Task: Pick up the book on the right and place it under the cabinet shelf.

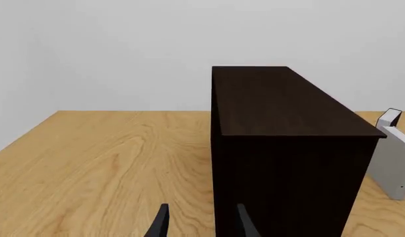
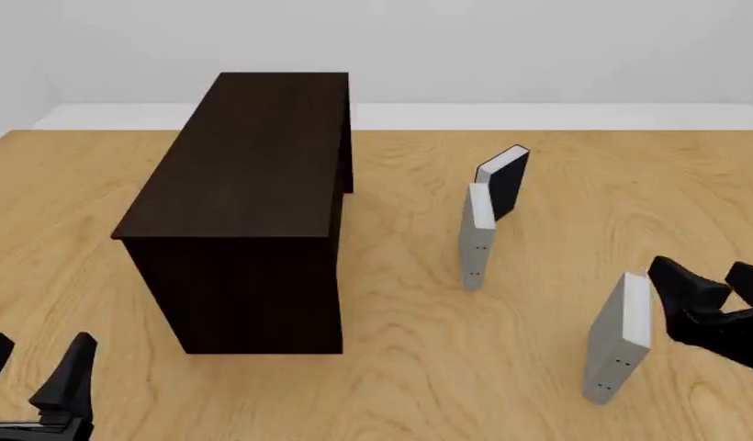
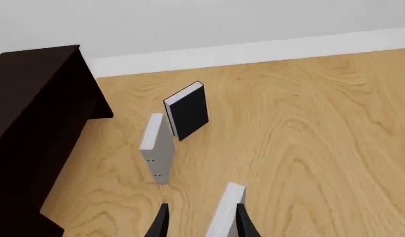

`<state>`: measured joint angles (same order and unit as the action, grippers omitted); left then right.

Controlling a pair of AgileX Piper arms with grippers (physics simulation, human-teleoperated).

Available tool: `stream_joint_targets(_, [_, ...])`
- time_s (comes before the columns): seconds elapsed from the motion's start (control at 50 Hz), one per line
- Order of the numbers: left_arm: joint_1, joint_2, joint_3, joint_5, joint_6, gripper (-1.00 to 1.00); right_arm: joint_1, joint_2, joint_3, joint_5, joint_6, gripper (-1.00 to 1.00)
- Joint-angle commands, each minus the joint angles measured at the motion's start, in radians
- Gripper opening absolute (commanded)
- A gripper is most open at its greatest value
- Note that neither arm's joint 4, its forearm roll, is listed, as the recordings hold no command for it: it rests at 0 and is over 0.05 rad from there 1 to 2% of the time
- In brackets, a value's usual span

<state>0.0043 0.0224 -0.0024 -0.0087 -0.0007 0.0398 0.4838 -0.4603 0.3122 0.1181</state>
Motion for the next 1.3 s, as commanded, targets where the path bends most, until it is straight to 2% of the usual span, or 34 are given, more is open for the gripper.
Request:
stream_joint_targets(0.02, [0.0, 0.0, 0.0, 0.002, 0.0, 1.0, -0.011, 0.17, -0.159, 0.113, 0.033, 1.0])
stream_joint_targets(0.16, [0.0, 0.006, 0.0, -0.002, 0.0, 1.0, -0.047, 0.261, -0.226, 0.178, 0.039, 1.0])
stream_joint_targets(0.18, [0.0, 0.005, 0.001, -0.002, 0.0, 1.0, -0.035, 0.264, -0.23, 0.19, 0.057, 1.0])
stream_joint_targets(0.24, [0.001, 0.015, 0.001, -0.009, -0.001, 1.0, -0.064, 0.292, -0.261, 0.22, 0.028, 1.0])
stream_joint_targets(0.26, [0.001, 0.023, 0.001, -0.014, -0.001, 1.0, -0.055, 0.294, -0.265, 0.227, 0.052, 1.0])
stream_joint_targets(0.3, [0.001, 0.037, 0.001, -0.024, -0.001, 1.0, -0.05, 0.313, -0.277, 0.243, 0.061, 1.0])
stream_joint_targets(0.36, [0.001, 0.042, 0.001, -0.028, -0.001, 1.0, -0.069, 0.353, -0.296, 0.253, 0.044, 1.0])
stream_joint_targets(0.4, [0.001, 0.051, 0.001, -0.034, -0.001, 1.0, -0.046, 0.368, -0.289, 0.255, 0.083, 1.0])
stream_joint_targets(0.42, [0.001, 0.053, 0.001, -0.035, -0.001, 1.0, -0.049, 0.376, -0.289, 0.256, 0.079, 1.0])
stream_joint_targets(0.62, [0.001, 0.05, 0.001, -0.031, -0.001, 1.0, -0.085, 0.435, -0.276, 0.239, 0.043, 1.0])
stream_joint_targets(1.04, [0.001, 0.055, 0.001, -0.036, -0.001, 1.0, -0.086, 0.466, -0.216, 0.205, 0.041, 1.0])
stream_joint_targets(1.3, [0.002, 0.063, 0.001, -0.041, -0.001, 1.0, -0.089, 0.513, -0.151, 0.141, 0.047, 1.0])
